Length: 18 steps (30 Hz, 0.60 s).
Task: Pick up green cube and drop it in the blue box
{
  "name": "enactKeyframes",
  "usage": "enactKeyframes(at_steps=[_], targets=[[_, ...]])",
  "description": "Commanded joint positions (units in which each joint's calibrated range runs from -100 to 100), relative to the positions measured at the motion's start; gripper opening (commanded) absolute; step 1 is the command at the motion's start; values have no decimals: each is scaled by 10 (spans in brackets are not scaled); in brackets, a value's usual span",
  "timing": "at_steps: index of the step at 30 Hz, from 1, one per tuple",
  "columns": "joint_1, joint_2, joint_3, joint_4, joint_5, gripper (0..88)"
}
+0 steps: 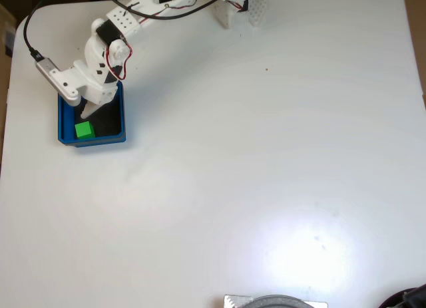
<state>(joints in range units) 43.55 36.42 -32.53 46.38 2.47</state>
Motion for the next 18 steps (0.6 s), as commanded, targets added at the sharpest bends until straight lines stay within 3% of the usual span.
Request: enactKeyframes(at_steps=[1,18], targets=[[4,-52,-27,-10,1,244],[0,-281,190,-9,-2,236]])
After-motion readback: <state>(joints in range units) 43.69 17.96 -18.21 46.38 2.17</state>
